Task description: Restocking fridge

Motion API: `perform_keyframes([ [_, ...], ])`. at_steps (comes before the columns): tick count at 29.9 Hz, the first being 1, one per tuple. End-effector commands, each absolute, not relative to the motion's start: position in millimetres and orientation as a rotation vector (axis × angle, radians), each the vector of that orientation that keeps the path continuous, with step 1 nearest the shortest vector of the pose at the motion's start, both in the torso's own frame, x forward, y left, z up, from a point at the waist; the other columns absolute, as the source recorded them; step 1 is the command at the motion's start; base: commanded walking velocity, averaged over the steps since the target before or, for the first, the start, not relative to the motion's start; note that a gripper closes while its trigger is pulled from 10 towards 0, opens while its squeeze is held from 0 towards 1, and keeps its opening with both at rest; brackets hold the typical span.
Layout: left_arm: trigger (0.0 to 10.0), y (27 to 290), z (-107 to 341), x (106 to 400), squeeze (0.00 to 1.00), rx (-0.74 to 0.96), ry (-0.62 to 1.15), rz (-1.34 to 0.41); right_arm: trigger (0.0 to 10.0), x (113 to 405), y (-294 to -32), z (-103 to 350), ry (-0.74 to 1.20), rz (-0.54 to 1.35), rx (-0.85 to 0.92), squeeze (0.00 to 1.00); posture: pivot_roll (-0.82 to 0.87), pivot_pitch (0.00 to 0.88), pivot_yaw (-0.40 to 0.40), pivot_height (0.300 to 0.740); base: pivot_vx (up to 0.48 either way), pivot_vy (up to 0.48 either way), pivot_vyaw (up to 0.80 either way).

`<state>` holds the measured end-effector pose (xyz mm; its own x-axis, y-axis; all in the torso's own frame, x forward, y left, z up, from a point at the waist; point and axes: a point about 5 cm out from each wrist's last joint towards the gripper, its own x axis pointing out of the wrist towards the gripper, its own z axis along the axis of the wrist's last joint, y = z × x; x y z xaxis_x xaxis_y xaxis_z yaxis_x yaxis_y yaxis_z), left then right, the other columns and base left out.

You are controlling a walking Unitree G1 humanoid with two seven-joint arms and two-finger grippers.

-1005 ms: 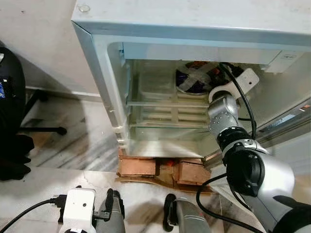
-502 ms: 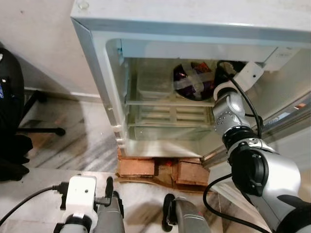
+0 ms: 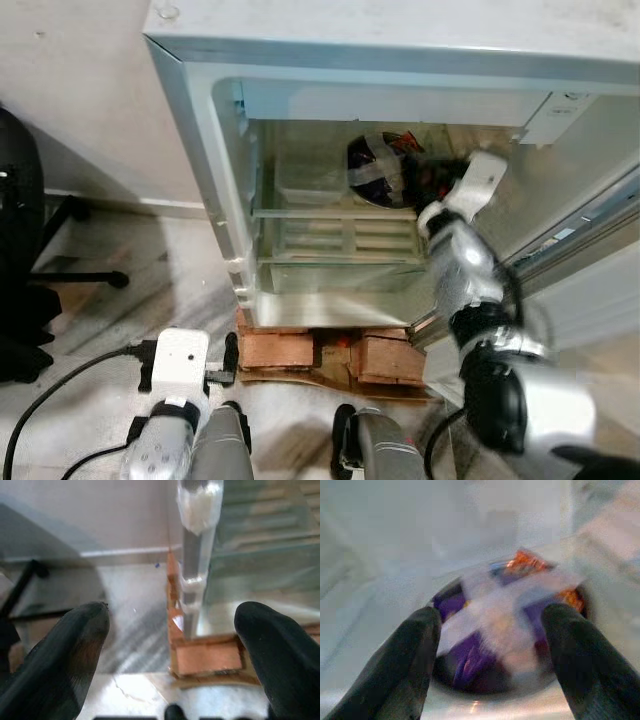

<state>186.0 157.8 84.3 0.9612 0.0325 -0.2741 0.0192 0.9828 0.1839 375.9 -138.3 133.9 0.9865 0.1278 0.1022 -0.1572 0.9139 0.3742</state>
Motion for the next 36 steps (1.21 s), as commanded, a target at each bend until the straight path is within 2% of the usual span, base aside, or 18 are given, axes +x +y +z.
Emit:
perform_keyframes([
  [1,10.0,159,79,188,0.0,0.206,0.29,0.008,10.0,371,-143,137,-0.112,0.194,0.385,0.0,0.21,0.115,-0.072,0.74,-0.371,0.0,0.0],
  [10,10.0,160,85,219,0.0,0.236,0.212,-0.007,10.0,330,-154,116,-0.066,0.208,0.335,0.0,0.18,0.059,-0.052,0.74,-0.384,0.0,0.0],
  [14,10.0,159,84,222,0.0,0.244,0.21,-0.008,10.0,322,-157,115,-0.052,0.255,0.301,0.0,0.17,0.057,-0.044,0.74,-0.393,0.0,0.0],
  [18,10.0,154,83,227,0.0,0.255,0.2,-0.027,10.0,318,-174,118,-0.017,0.27,0.235,0.0,0.17,0.058,-0.045,0.74,-0.394,0.0,0.0],
  [26,10.0,151,80,234,0.0,0.246,0.184,-0.052,10.0,302,-173,116,0.04,0.379,0.086,0.0,0.12,0.045,-0.039,0.74,-0.32,0.0,0.0],
  [30,10.0,150,76,234,0.0,0.25,0.18,-0.062,10.0,293,-179,109,0.071,0.337,0.062,0.0,0.11,0.024,-0.049,0.74,0.0,0.0,0.0],
  [36,10.0,149,85,246,0.0,0.257,0.09,-0.084,10.0,291,-182,91,0.103,0.086,0.1,0.0,0.12,0.0,-0.052,0.74,0.0,0.0,0.0],
])
